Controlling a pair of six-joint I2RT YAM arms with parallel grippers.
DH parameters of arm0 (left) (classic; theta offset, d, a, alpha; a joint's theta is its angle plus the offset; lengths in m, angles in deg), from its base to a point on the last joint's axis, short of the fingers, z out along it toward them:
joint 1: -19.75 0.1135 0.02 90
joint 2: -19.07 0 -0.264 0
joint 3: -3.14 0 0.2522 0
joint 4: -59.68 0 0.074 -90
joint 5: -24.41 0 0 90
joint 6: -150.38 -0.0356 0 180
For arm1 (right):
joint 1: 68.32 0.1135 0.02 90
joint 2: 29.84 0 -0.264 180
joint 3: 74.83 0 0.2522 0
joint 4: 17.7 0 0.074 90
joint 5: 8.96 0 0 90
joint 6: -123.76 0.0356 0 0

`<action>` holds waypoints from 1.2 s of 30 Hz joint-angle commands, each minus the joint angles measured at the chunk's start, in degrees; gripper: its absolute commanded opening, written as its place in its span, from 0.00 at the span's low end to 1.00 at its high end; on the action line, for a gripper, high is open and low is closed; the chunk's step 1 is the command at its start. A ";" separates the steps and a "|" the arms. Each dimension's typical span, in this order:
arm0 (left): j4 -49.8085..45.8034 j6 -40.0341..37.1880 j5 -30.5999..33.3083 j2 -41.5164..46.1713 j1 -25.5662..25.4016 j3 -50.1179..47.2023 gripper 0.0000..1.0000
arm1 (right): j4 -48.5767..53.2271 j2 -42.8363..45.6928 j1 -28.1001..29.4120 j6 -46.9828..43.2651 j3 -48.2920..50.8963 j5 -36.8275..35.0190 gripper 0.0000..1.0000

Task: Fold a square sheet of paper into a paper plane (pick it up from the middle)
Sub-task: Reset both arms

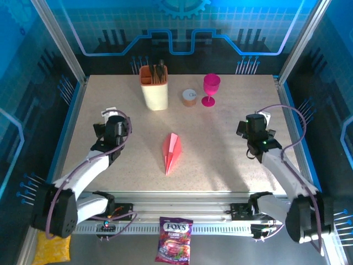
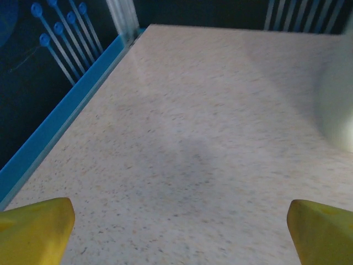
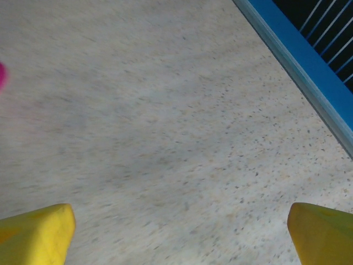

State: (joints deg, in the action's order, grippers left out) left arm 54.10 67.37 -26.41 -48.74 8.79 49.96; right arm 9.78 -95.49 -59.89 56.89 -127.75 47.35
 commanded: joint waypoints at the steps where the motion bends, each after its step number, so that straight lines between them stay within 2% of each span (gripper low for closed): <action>1: 22.88 -6.26 -1.98 -7.51 2.38 -5.87 1.00 | -12.16 -7.60 -0.75 -8.02 2.70 -4.45 0.99; 3: 35.94 -6.83 -3.90 -12.27 3.40 -10.42 1.00 | -23.44 -9.99 0.06 -13.17 6.55 -3.79 0.99; 5: 40.66 -5.19 -8.07 -13.56 4.52 -11.95 1.00 | -37.73 -11.11 0.05 -19.25 11.13 -0.21 0.99; 7: 46.67 -6.04 -14.29 -17.58 5.94 -13.13 1.00 | -50.64 -11.43 -1.28 -22.23 15.11 6.39 0.99; 8: 49.17 -7.24 -18.64 -18.71 6.17 -13.97 1.00 | -53.39 -11.41 -2.83 -21.13 16.31 11.20 0.99; 9: 49.79 -8.56 -23.71 -19.84 6.13 -14.48 1.00 | -52.70 -11.13 -4.42 -19.17 16.16 15.88 0.99; 10: 51.85 -9.80 -25.88 -21.89 6.20 -14.28 1.00 | -57.40 -12.37 -5.97 -18.23 17.76 20.70 0.99; 13: 45.74 -7.76 -30.66 -21.74 8.87 -11.35 1.00 | -82.30 -24.77 -6.42 -19.91 23.28 23.43 0.99; 14: 44.83 -7.06 -32.58 -21.60 9.88 -10.90 1.00 | -75.42 -22.79 -6.29 -20.12 21.23 25.03 0.99; 15: 43.81 -6.88 -33.34 -21.38 10.31 -10.65 1.00 | -61.61 -20.09 -6.60 -20.12 16.77 27.53 0.99; 17: 43.82 -6.82 -33.50 -21.51 10.42 -10.49 1.00 | -65.25 -22.74 -6.31 -21.73 16.18 29.81 0.99; 18: 43.94 -6.83 -33.51 -21.64 10.43 -10.51 1.00 | -62.14 -21.78 -6.52 -21.57 15.56 30.08 0.99; 23: 44.27 -6.81 -33.49 -21.64 10.44 -10.65 1.00 | -64.13 -22.42 -3.78 -23.30 15.82 24.86 0.99; 34: 44.20 -6.82 -33.61 -21.62 10.52 -10.65 1.00 | -63.20 -22.18 -4.59 -22.96 15.67 26.88 0.99; 36: 44.39 -6.94 -33.56 -21.62 10.52 -10.73 1.00 | -67.12 -20.99 -2.35 -23.08 18.06 19.00 0.99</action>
